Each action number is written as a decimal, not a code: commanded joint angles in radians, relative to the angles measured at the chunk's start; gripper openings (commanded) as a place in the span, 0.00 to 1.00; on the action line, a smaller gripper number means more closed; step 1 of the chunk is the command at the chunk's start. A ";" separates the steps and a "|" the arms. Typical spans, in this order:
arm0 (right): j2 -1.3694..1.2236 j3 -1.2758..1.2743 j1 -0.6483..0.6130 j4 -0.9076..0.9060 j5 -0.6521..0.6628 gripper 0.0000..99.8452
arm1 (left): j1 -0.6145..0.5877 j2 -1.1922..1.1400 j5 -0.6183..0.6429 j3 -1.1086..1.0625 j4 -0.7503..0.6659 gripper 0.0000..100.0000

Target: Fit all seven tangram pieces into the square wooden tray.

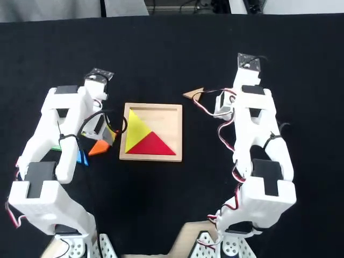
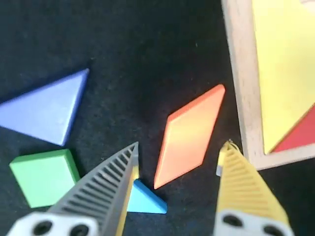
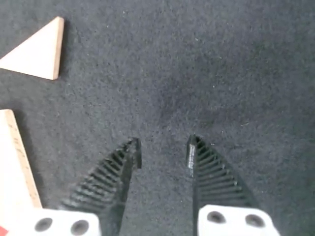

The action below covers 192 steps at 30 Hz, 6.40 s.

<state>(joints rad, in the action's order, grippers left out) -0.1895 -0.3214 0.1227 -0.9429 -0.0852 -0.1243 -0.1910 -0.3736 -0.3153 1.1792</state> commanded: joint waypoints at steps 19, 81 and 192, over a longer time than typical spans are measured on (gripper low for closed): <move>0.061 0.005 -0.014 0.015 0.012 0.17 | 0.120 0.123 0.170 -0.120 -0.041 0.26; 0.061 0.002 -0.038 0.008 0.061 0.17 | 0.015 0.146 0.347 -0.113 0.000 0.25; 0.062 -0.007 -0.049 0.008 0.063 0.17 | -0.028 0.203 0.193 -0.289 -0.259 0.20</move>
<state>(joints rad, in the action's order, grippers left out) -0.1895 -0.3353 0.0859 -0.9429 -0.0315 -0.1427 -0.0299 -0.1634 -0.6053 0.9352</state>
